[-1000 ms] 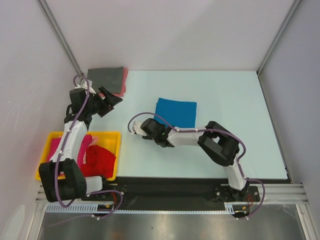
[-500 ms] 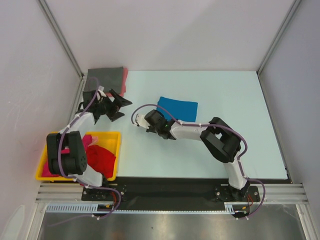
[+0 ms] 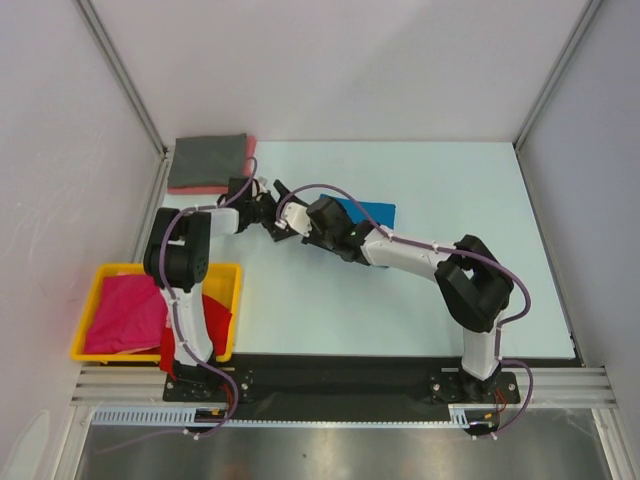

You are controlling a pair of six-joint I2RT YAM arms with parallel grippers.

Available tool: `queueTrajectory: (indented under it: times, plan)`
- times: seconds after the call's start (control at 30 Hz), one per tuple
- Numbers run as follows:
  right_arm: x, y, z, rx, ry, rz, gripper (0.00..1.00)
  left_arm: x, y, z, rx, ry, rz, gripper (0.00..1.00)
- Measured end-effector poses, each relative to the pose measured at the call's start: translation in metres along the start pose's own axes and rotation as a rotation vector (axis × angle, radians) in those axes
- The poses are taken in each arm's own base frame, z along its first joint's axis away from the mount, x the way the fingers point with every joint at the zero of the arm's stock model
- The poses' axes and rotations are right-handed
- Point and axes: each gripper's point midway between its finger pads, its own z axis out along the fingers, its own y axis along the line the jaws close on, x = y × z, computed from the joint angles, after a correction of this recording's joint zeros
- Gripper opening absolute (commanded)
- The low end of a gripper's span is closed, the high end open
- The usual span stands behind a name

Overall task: Fold and stack the t-shirts
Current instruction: Neatly place the folded tshirt to the corner

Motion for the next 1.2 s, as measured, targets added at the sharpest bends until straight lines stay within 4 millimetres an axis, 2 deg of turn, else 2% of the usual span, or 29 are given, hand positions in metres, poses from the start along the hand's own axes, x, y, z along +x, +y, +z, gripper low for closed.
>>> queueTrajectory:
  times: [0.17,0.4,0.57,0.7,0.93,0.97,1.0,1.03,1.1,1.2]
  plan:
    - [0.008,-0.007,0.0,-0.012,0.004,0.036,0.0,-0.004,-0.017,0.025,0.065,0.006,-0.025,1.0]
    - [0.014,-0.015,-0.004,-0.022,-0.001,0.067,0.0,0.006,-0.031,0.06,0.063,0.053,-0.07,1.0]
    - [0.013,-0.02,-0.007,-0.018,-0.011,0.086,0.0,0.011,-0.028,0.065,-0.001,0.049,-0.101,1.0]
    - [0.012,-0.021,-0.009,-0.02,-0.017,0.093,0.0,0.006,-0.031,0.067,-0.02,0.045,-0.113,0.98]
    - [0.01,-0.021,-0.015,-0.025,-0.027,0.106,0.0,-0.005,-0.032,0.08,-0.019,0.044,-0.122,0.81]
    - [0.01,-0.02,-0.015,-0.025,-0.027,0.11,0.0,-0.007,-0.033,0.082,-0.018,0.045,-0.12,0.76]
    - [0.01,-0.02,-0.015,-0.025,-0.026,0.111,0.0,-0.008,-0.033,0.083,-0.016,0.044,-0.118,0.76]
    - [0.01,-0.02,-0.014,-0.025,-0.026,0.114,0.0,-0.01,-0.033,0.085,-0.017,0.043,-0.116,0.66]
    - [0.01,-0.02,-0.014,-0.026,-0.026,0.119,0.0,-0.012,-0.03,0.088,-0.021,0.041,-0.122,0.55]
    - [0.01,-0.019,-0.014,-0.026,-0.026,0.127,0.0,-0.012,-0.025,0.094,-0.025,0.056,-0.126,0.44]
